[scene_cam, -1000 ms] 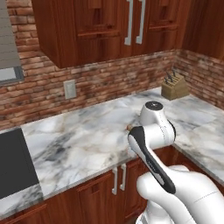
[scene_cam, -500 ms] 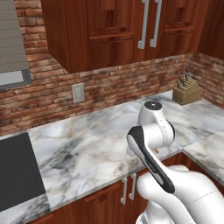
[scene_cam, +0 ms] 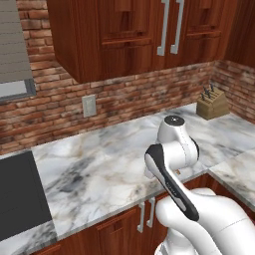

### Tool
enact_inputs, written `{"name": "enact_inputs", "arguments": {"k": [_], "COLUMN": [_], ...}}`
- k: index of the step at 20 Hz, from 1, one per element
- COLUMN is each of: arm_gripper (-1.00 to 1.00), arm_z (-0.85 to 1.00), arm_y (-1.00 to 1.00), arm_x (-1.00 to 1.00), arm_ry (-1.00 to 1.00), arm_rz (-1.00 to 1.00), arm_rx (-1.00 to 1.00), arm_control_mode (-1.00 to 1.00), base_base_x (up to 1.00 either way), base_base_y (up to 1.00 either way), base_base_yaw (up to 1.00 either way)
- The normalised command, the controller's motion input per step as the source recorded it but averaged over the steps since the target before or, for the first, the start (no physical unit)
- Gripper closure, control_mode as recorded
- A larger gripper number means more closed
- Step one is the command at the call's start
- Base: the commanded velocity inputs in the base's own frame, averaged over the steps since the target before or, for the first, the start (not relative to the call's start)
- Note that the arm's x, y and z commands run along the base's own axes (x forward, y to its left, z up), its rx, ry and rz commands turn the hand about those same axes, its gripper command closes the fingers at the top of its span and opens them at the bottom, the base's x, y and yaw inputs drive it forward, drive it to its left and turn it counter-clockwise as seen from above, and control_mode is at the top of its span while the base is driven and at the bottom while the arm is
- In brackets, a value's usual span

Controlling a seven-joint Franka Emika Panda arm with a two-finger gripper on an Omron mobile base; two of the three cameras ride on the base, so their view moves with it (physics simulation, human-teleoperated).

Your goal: Take the fork and place it on the left side of the plate. Then take the spoon and place it on the right side of the plate. Make sure they're directly next to the plate.

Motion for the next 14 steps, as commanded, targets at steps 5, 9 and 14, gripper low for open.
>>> {"name": "enact_inputs", "arguments": {"k": [5, 9, 14], "arm_gripper": [-1.0, -1.0, -1.0], "arm_z": [0.0, 0.0, 0.0], "arm_y": [0.0, 0.0, 0.0], "arm_x": [0.0, 0.0, 0.0], "arm_ry": [0.0, 0.0, 0.0], "arm_rz": [0.0, 0.0, 0.0], "arm_rx": [0.0, 0.0, 0.0], "arm_control_mode": [-1.0, -1.0, -1.0], "base_base_x": [0.0, 0.0, 0.0], "base_base_y": [0.0, 0.0, 0.0], "base_base_yaw": [0.0, 0.0, 0.0]}}
